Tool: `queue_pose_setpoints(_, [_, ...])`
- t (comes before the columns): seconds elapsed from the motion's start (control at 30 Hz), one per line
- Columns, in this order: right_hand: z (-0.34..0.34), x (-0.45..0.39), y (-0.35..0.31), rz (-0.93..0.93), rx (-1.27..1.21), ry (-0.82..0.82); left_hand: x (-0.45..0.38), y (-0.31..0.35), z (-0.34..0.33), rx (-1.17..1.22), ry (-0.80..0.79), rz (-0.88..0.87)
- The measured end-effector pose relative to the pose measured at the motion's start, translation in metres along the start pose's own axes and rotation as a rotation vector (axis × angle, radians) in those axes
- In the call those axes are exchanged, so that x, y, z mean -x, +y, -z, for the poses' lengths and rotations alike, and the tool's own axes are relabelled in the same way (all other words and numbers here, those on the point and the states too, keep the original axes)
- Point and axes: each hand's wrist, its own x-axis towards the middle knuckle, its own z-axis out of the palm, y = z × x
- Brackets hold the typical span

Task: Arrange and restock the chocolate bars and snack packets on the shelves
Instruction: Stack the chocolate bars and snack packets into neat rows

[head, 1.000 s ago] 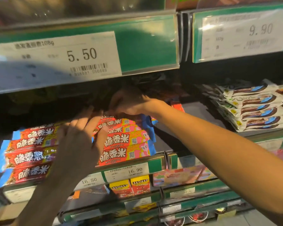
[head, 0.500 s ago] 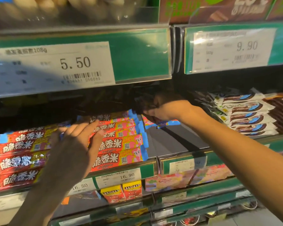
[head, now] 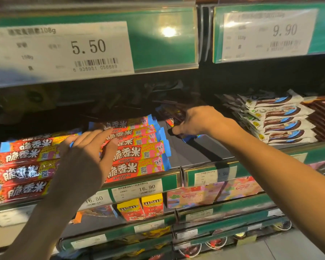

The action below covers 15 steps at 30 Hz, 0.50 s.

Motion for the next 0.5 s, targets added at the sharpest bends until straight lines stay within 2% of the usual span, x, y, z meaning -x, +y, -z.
queue_pose_setpoints(0.07, [-0.002, 0.004, 0.001, 0.005, 0.008, 0.024, 0.001, -0.002, -0.003, 0.027, -0.031, 0.040])
queue_pose_setpoints(0.27, [-0.006, 0.010, 0.003, 0.056, -0.026, 0.087, 0.006, 0.003, -0.003, 0.027, 0.066, 0.018])
queue_pose_setpoints(0.5, [-0.004, 0.017, 0.010, 0.137, -0.055, 0.190, 0.007, -0.001, -0.009, 0.073, 0.074, 0.067])
